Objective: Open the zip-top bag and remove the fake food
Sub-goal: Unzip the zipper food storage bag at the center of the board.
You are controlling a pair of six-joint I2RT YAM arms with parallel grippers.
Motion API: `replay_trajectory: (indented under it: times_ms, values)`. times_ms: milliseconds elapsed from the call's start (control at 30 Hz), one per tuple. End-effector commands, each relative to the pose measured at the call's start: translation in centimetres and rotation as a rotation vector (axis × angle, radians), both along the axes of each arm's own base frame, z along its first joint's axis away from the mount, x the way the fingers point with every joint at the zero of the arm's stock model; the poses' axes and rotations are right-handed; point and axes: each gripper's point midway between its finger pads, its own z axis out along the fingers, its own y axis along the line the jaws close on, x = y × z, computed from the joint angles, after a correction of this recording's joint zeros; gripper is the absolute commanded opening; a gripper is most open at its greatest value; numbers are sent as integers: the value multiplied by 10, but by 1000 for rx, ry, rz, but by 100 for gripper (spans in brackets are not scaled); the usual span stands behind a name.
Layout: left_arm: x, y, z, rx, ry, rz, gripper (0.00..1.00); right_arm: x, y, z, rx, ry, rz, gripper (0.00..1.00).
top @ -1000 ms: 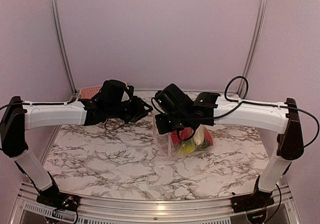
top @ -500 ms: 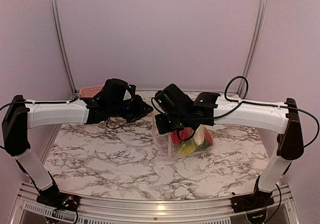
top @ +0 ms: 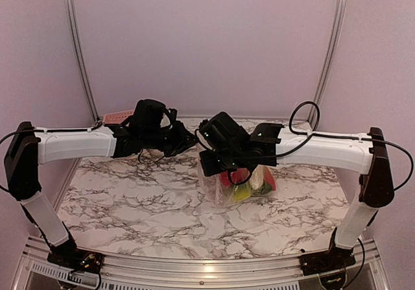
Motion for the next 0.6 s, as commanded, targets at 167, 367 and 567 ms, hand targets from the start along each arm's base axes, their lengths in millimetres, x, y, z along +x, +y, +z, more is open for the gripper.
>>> replay_trajectory:
  times_ms: [167, 367, 567]
  values:
    - [31, 16, 8, 6, -27, 64, 6, -16, 1, -20, -42, 47, 25, 0]
    - [38, 21, 5, 23, -27, 76, 6, -16, 0, -21, -44, 48, 22, 0]
    - [44, 24, 7, 27, -38, 85, 6, -17, -2, -24, -49, 52, 20, 0]
